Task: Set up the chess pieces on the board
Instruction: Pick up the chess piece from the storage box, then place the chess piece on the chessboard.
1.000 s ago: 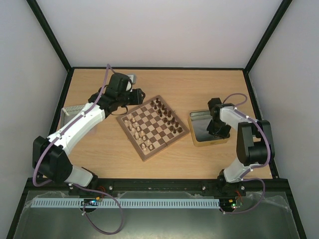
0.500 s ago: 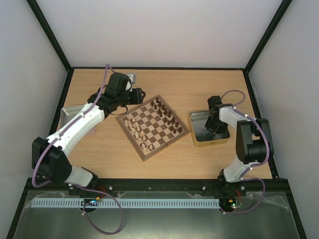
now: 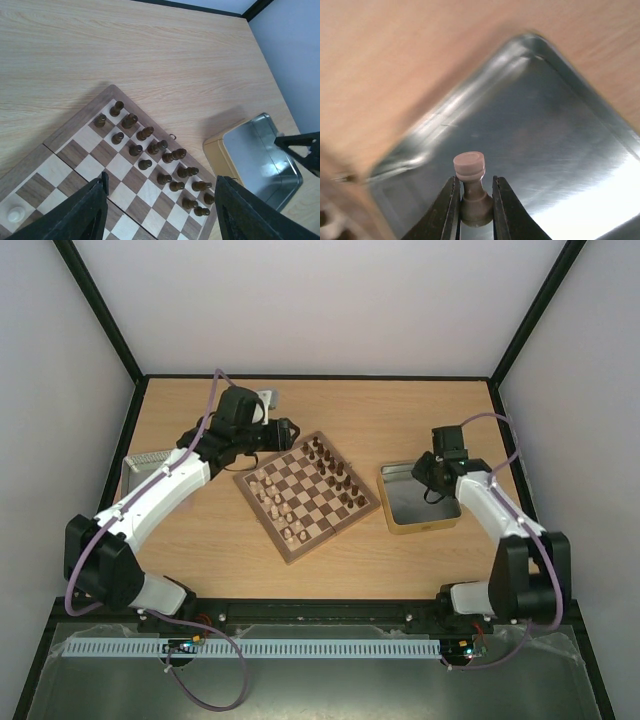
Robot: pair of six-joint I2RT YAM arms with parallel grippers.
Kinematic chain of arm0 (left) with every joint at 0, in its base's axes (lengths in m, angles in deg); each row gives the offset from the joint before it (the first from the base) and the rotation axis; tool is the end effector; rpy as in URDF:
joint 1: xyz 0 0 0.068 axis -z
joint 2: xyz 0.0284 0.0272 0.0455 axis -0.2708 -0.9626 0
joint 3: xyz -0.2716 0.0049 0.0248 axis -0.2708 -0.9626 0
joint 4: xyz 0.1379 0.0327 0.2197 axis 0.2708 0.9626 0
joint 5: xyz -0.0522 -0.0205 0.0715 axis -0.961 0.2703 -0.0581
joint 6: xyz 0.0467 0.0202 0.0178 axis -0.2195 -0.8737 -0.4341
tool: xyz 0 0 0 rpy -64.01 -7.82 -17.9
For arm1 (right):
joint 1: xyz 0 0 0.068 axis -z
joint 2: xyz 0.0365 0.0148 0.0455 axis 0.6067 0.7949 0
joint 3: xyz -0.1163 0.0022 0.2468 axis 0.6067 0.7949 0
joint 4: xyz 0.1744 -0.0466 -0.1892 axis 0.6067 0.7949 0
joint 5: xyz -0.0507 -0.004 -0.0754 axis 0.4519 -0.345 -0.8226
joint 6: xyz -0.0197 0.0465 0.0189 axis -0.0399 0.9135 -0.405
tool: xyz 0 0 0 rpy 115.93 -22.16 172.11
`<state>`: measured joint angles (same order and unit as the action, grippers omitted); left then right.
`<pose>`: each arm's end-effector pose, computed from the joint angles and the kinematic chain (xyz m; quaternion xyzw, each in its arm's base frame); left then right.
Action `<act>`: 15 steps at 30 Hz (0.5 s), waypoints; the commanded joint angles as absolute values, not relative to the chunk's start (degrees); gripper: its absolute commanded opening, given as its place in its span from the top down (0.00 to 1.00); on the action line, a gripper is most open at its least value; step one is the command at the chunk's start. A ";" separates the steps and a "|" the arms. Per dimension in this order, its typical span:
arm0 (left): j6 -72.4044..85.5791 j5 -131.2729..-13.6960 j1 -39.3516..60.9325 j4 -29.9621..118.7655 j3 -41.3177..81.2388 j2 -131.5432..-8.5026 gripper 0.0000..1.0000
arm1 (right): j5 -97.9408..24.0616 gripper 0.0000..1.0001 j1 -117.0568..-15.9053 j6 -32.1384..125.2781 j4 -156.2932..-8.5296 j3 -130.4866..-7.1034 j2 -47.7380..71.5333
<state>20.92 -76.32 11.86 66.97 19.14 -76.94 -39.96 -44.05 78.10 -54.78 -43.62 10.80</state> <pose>0.2887 -0.1591 0.3306 0.0641 0.8665 -0.3009 0.3930 0.2732 0.0349 0.2123 0.2510 0.9266 0.1421 0.2415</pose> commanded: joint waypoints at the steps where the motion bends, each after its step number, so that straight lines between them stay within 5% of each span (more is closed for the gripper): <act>1: 21.23 -79.81 11.45 64.02 18.47 -75.87 0.39 | -29.73 0.90 -44.48 84.00 -64.29 -41.11 3.47; 15: 29.57 -104.92 7.80 69.93 31.64 -80.37 0.35 | -15.94 0.91 -64.92 68.76 -89.03 -43.94 0.59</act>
<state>26.86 -95.49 8.37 66.47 27.78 -79.39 -19.26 -61.06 75.90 -79.54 -40.89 -0.74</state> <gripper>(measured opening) 0.638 0.118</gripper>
